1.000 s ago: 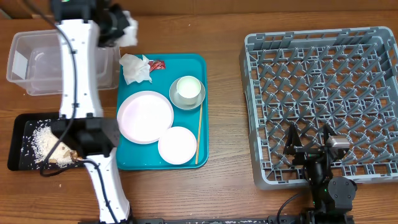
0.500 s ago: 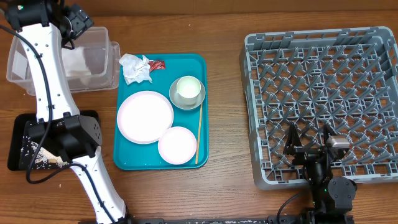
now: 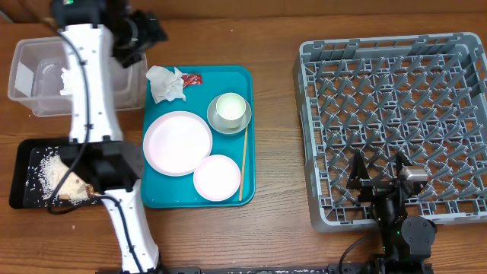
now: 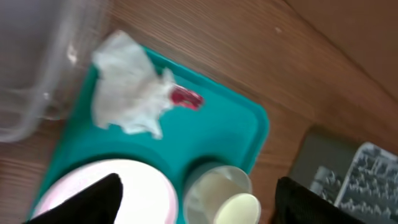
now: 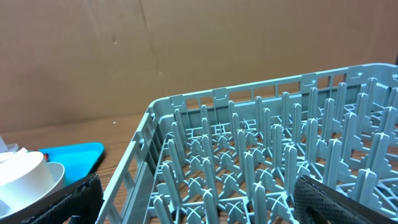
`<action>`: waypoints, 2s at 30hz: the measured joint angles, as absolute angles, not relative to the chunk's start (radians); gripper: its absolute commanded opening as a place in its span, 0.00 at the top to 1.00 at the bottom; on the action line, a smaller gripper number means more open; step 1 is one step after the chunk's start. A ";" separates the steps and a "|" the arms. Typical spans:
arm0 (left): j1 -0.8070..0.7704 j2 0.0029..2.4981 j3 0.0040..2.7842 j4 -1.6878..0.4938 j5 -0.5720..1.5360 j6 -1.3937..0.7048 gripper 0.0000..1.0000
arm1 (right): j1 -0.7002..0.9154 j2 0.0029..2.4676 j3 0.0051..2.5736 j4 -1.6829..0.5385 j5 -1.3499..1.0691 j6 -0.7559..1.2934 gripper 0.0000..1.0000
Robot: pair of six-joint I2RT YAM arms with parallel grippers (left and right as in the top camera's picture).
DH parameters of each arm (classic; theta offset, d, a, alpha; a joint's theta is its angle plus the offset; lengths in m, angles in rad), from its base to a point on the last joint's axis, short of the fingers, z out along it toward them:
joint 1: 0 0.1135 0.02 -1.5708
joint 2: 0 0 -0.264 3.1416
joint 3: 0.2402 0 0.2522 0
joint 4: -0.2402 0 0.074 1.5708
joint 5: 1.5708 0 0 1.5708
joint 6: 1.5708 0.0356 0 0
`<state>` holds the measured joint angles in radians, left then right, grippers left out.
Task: Sort waste into correct bins and load items into the dishwasher
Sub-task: 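Carry the tissue into the clear plastic bin and release, then grasp the second white tissue near the red wrapper with the left gripper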
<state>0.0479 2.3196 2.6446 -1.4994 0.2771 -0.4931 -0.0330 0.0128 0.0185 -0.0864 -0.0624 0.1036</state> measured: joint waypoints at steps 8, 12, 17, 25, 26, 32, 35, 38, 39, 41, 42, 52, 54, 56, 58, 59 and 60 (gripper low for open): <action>-0.151 2.320 2.636 -1.488 -0.028 -0.585 0.39 | -0.033 0.013 0.019 -0.086 -0.062 0.104 0.00; -0.159 2.320 2.580 -1.483 -0.114 -0.616 0.38 | -0.033 0.013 0.019 -0.086 -0.062 0.104 0.00; -0.150 2.320 2.425 -1.430 -0.155 -0.642 0.36 | -0.033 0.013 0.019 -0.086 -0.062 0.103 0.00; -0.147 2.325 2.187 -1.296 -0.170 -0.653 0.36 | -0.033 0.013 0.019 -0.087 -0.062 0.103 0.00; -0.147 2.325 2.162 -1.280 -0.170 -0.653 0.36 | -0.033 0.013 0.019 -0.087 -0.062 0.103 0.00; -0.147 2.325 2.044 -1.159 -0.170 -0.653 0.35 | -0.033 0.013 0.019 -0.087 -0.062 0.103 0.00; -0.147 2.325 1.997 -1.090 -0.170 -0.653 0.34 | -0.033 0.013 0.019 -0.086 -0.062 0.103 0.00; -0.147 2.325 1.957 -1.039 -0.170 -0.653 0.34 | -0.033 0.013 0.019 -0.087 -0.063 0.104 0.00; -0.147 2.325 1.948 -1.029 -0.170 -0.653 0.35 | -0.033 0.013 0.019 -0.087 -0.062 0.103 0.00; -0.147 2.325 1.930 -1.008 -0.170 -0.653 0.36 | -0.033 0.013 0.019 -0.087 -0.062 0.103 0.00; -0.147 2.325 1.925 -1.000 -0.170 -0.653 0.37 | -0.033 0.013 0.019 -0.086 -0.062 0.103 0.00; -0.147 2.325 1.922 -0.988 -0.170 -0.657 0.73 | -0.033 0.013 0.019 -0.086 -0.062 0.104 0.00; -0.147 2.325 1.913 -0.986 -0.170 -0.656 0.74 | -0.033 0.013 0.019 -0.086 -0.062 0.103 0.00; -0.147 2.325 1.899 -0.987 -0.170 -0.656 0.73 | -0.033 0.013 0.019 -0.086 -0.062 0.103 0.00; -0.147 2.325 1.885 -0.987 -0.170 -0.656 0.66 | -0.033 0.013 0.019 -0.087 -0.062 0.104 0.00; -0.147 2.325 1.880 -0.988 -0.170 -0.656 0.65 | -0.033 0.013 0.019 -0.087 -0.062 0.103 0.00; -0.147 2.325 1.877 -0.989 -0.170 -0.656 0.67 | -0.033 0.013 0.019 -0.086 -0.062 0.103 0.00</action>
<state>-0.1471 2.3249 1.8767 -0.9894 -0.1703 -0.6556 -0.0334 0.0128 0.0185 -0.0864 -0.0624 0.1032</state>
